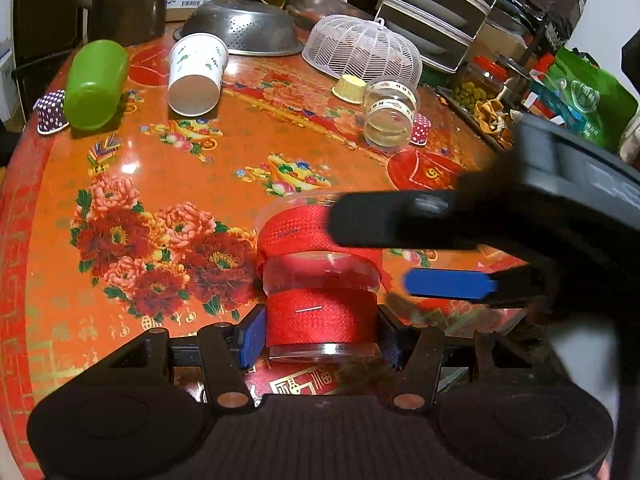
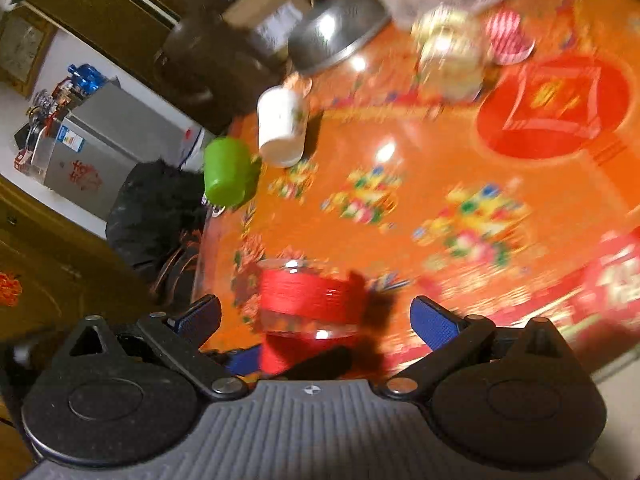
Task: Flip cup upright
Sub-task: 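Lift the red cup off the table with the left gripper, then close the right gripper on the red cup while the left gripper opens and releases it, then rotate the held red cup with the right gripper until its rim faces up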
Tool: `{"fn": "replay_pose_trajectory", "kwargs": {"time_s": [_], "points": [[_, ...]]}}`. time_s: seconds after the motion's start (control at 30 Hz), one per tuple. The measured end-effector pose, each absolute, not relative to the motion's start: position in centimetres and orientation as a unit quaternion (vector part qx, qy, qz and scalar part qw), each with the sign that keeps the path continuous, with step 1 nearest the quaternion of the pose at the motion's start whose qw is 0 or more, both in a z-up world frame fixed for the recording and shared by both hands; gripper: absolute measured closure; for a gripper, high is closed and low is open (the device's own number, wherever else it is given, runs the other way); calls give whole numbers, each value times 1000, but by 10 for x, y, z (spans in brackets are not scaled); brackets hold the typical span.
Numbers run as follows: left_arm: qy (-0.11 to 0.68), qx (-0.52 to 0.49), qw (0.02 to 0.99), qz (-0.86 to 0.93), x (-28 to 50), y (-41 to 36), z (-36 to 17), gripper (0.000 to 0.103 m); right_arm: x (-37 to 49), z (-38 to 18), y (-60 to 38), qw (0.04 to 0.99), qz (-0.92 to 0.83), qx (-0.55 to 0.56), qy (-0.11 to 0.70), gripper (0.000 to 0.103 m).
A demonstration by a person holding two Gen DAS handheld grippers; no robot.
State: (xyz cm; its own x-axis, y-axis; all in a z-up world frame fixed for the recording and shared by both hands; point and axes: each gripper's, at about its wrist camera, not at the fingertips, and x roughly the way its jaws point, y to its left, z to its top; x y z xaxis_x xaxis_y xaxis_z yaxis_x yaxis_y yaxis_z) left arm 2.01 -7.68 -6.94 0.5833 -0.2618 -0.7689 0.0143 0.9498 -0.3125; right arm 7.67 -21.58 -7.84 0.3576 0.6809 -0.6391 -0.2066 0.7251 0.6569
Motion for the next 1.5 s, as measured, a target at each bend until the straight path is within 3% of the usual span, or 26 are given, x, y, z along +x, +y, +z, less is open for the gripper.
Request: {"fn": "replay_pose_trajectory", "kwargs": {"time_s": [0.17, 0.5, 0.83, 0.87, 0.93, 1.13, 1.3, 1.5], "points": [[446, -139, 880, -85, 17, -75, -71, 43, 92, -85, -197, 772, 277, 222, 527, 2], [448, -154, 876, -89, 16, -67, -72, 43, 96, -81, -180, 785, 254, 174, 538, 26], [449, -147, 877, -87, 13, -67, -72, 43, 100, -80, -170, 782, 260, 156, 545, 30], [447, -146, 878, -88, 12, -66, -72, 41, 100, -80, -170, 780, 262, 158, 546, 30], [447, -143, 878, -92, 9, -65, -74, 24, 100, -80, -170, 780, 263, 159, 546, 30], [440, -114, 887, -86, -15, -52, -74, 9, 101, -82, -171, 773, 274, 168, 547, 30], [420, -130, 895, -71, -46, -19, -74, 9, 98, -81, -174, 776, 279, 170, 540, 30], [338, -142, 929, -46, -70, 11, -54, 9, 88, -70, -177, 800, 282, 155, 506, 30]]}}
